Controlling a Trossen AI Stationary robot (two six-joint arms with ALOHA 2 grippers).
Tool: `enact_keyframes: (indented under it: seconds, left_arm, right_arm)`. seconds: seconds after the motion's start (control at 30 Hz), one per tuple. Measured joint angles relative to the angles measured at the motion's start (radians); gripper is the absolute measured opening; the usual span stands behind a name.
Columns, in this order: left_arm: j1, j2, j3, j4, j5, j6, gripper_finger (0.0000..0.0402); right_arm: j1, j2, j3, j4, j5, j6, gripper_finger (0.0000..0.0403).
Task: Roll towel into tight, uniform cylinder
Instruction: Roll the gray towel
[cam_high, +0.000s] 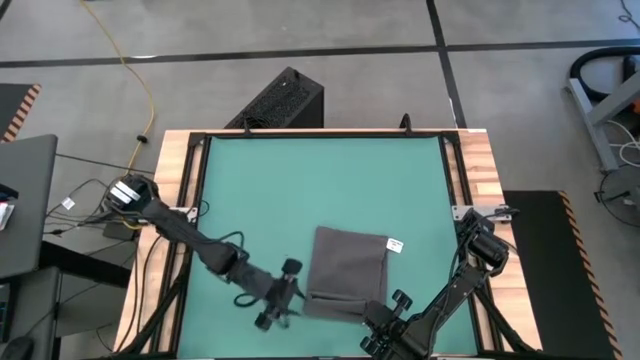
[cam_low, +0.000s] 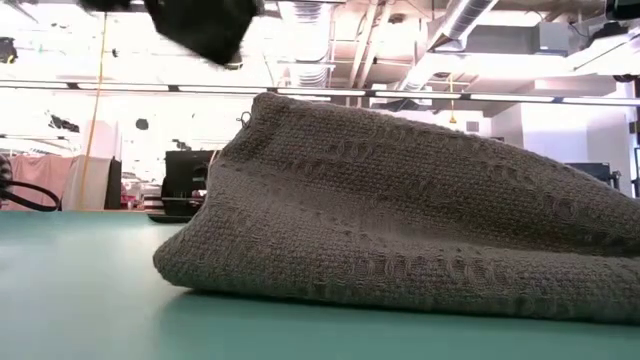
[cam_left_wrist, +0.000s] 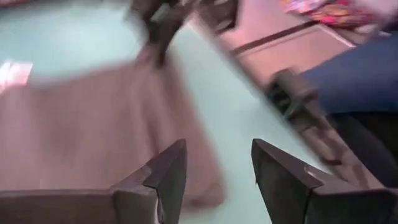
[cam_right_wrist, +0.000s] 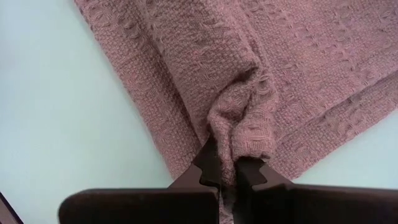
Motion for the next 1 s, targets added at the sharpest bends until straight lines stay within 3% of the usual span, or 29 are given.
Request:
enact_keyframes:
  seconds: [0.17,0.3,0.43,0.6,0.77,1.0]
  left_arm:
    - [-0.016,0.061,-0.001,0.03,-0.097,0.145,0.0145]
    - [-0.003,0.126,-0.002,0.138,-0.075,0.243,0.0124]
    - [0.017,0.16,-0.002,0.17,-0.04,0.231,0.0104]
    - [0.016,0.161,-0.002,0.18,-0.066,0.267,0.0072]
    - [0.044,0.161,-0.002,0.179,0.023,0.254,0.0038]
    - [0.068,0.161,-0.001,0.195,0.04,0.251,0.0005]
  right_arm:
    - [0.0,0.0,0.0,0.001,0.002,-0.014,0.0024]
    - [0.0,0.0,0.0,0.003,0.003,-0.018,0.0024]
    - [0.0,0.0,0.0,0.004,0.003,-0.019,0.0025]
    - [0.0,0.001,0.0,0.007,0.004,-0.024,0.0025]
    - [-0.001,0.001,0.0,0.008,0.003,-0.025,0.0025]
    - [-0.001,0.001,0.0,0.01,0.003,-0.026,0.0026]
